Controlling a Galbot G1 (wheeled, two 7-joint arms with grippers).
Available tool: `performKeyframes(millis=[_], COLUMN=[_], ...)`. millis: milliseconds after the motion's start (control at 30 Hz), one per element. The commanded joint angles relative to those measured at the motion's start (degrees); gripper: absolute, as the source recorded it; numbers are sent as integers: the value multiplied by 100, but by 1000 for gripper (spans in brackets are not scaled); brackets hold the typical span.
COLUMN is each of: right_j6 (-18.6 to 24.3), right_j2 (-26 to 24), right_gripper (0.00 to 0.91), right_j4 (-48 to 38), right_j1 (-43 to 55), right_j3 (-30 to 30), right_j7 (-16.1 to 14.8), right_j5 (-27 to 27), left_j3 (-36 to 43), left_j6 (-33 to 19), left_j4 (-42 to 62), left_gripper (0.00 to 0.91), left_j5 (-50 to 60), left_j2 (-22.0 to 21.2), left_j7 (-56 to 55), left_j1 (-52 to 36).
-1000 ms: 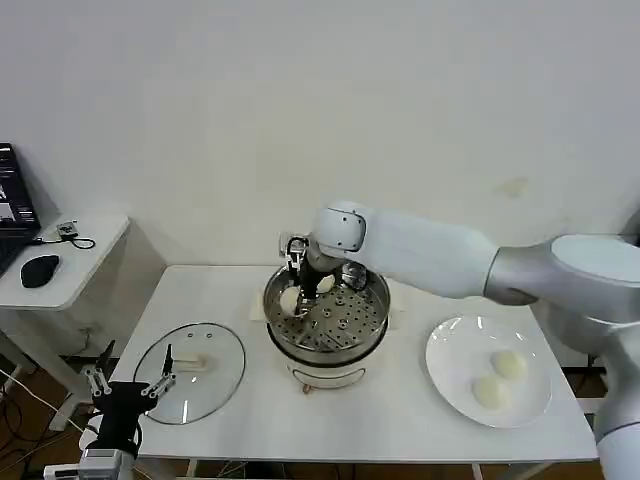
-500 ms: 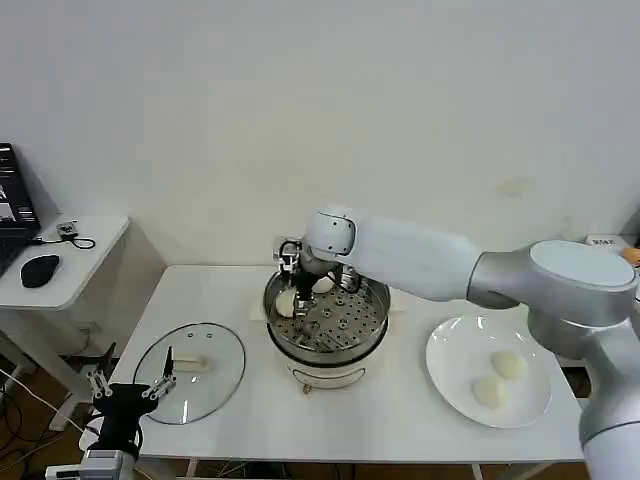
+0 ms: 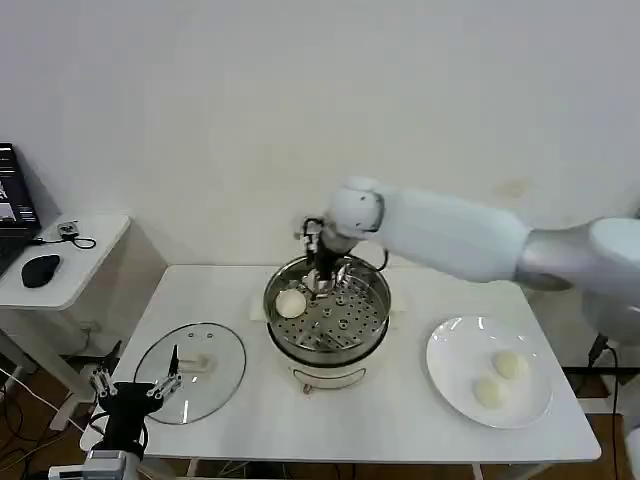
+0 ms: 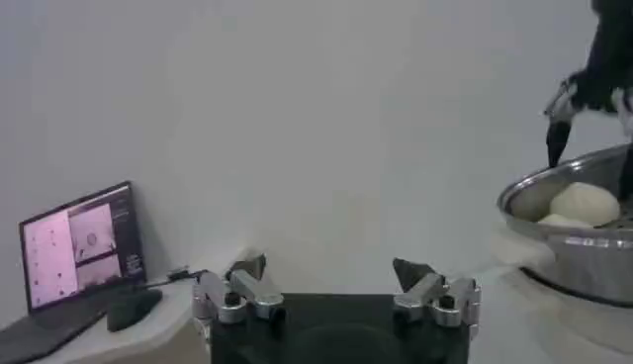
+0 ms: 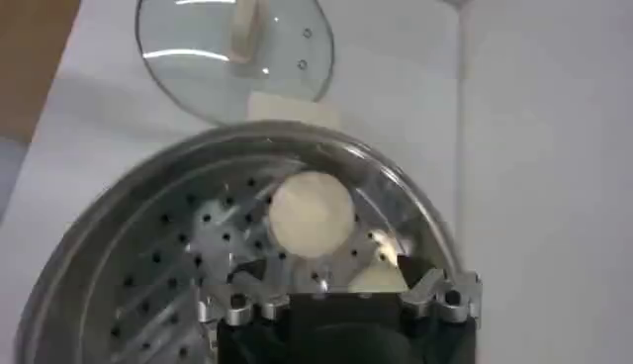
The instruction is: Take steamed baozi put them in steamer then cover it.
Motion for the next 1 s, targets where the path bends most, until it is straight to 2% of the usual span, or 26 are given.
performKeyframes(millis=[33,100,133,300,467,533,700,1000], right_j6=[719,803,931,1286,1644,1788,2003,2121], right_j2=[-2463,-2778,-3154,-3975,-4645,-4875,-5097,-5116], right_gripper=[907,907,907,907,907,907,907,907], right_j4=[1504,1633,1775,2071,2145,2147,2127,2009], right_j1=[432,329,76,-651,-1899,-2797,-4388,-5086], right_j3=[78,162,326,487,1428,1918,3339,3585], right_j7=[-677,-689,-748,-920,-1065,-1111,-1155,-1100], right_j5=[-839,-945,-1155,-1896,-2576,-2832,-3222,-3505], left_j3=[18,-10,-11,-55,-257,-322,-429,-450], left_j6=[23,62,96,142,235,254,246,243], left_j4=[-3,6,3,-35,169,236,247,270], left_gripper=[907,907,907,907,907,907,907,907], left_j5=[-6,-58,-108,-140,-553,-650,-648,-616], left_j2=[63,101,126,185,308,356,374,341], left_j7=[9,20,22,36,21,13,32,38], left_j1=[2,4,8,18,-45,-46,9,42])
